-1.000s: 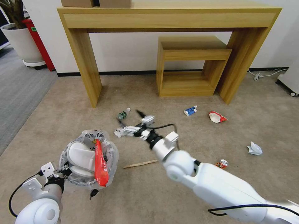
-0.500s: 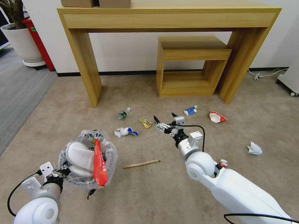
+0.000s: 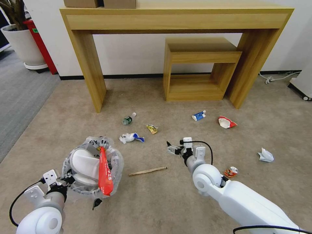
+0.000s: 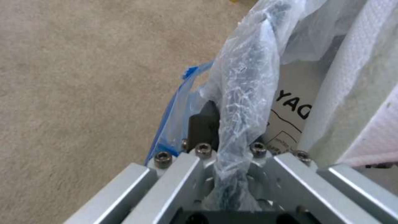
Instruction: Pick up the trash bin and place the garbage on the floor into it.
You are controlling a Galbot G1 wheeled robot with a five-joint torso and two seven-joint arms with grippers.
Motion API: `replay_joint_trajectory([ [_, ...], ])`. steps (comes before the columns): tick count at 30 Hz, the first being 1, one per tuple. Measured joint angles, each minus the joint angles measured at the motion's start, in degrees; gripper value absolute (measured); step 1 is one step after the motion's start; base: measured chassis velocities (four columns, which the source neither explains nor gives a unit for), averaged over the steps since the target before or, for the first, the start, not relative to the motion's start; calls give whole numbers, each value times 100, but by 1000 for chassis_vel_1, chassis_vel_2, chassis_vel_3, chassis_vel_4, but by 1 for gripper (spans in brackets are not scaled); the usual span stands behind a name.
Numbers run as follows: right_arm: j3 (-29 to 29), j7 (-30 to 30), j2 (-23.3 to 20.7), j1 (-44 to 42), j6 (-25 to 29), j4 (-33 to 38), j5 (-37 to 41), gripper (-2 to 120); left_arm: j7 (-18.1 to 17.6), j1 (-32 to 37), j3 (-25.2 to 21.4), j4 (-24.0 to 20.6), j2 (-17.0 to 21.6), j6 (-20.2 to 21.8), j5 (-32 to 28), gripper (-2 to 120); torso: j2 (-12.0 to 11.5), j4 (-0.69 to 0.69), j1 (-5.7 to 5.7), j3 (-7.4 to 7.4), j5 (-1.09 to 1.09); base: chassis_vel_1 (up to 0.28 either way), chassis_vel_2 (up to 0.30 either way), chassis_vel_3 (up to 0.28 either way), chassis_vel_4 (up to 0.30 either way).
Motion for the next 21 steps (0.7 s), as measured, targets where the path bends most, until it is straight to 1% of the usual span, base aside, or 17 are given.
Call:
replay_joint_trajectory([
  [1, -232, -229, -112, 87, 53, -157, -208, 100, 3, -34, 31, 19, 9, -1, -2, 0, 0, 0, 0, 0, 0, 0, 0, 0, 0],
  [2, -232, -229, -112, 87, 53, -157, -208, 100, 3, -34, 31, 19, 9, -1, -2, 0, 0, 0, 0, 0, 0, 0, 0, 0, 0],
  [5, -625, -701, -173, 249, 155, -455, -861, 100, 21, -54, 57, 65, -7, -9, 5, 0, 0, -1, 0, 0, 0, 0, 0, 0, 0],
  [6, -625, -701, -173, 249, 155, -455, -861, 100, 21, -54, 57, 65, -7, -9, 5, 0, 0, -1, 0, 0, 0, 0, 0, 0, 0],
  [9, -861, -1173, -127, 399, 512, -849, -1688, 100, 45, -33, 55, 74, -35, -36, 26, 0, 0, 1, 0, 0, 0, 0, 0, 0, 0],
  [10, -901, -1246, -126, 422, 545, -891, -1796, 100, 47, -29, 52, 74, -38, -37, 27, 0, 0, 1, 0, 0, 0, 0, 0, 0, 0],
  [11, -901, -1246, -126, 422, 545, -891, -1796, 100, 47, -29, 52, 74, -38, -37, 27, 0, 0, 1, 0, 0, 0, 0, 0, 0, 0],
  [14, -1187, -1450, -120, 545, 721, -1091, -2112, 100, 53, -26, 44, 79, -40, -50, 32, 0, 0, 0, 0, 0, 0, 0, 0, 0, 0],
  [21, -1381, -1574, -20, 615, 920, -1248, -2240, 100, 55, -56, 44, 139, -42, -52, 35, 0, 0, 1, 0, 0, -1, 0, 0, 0, 0],
])
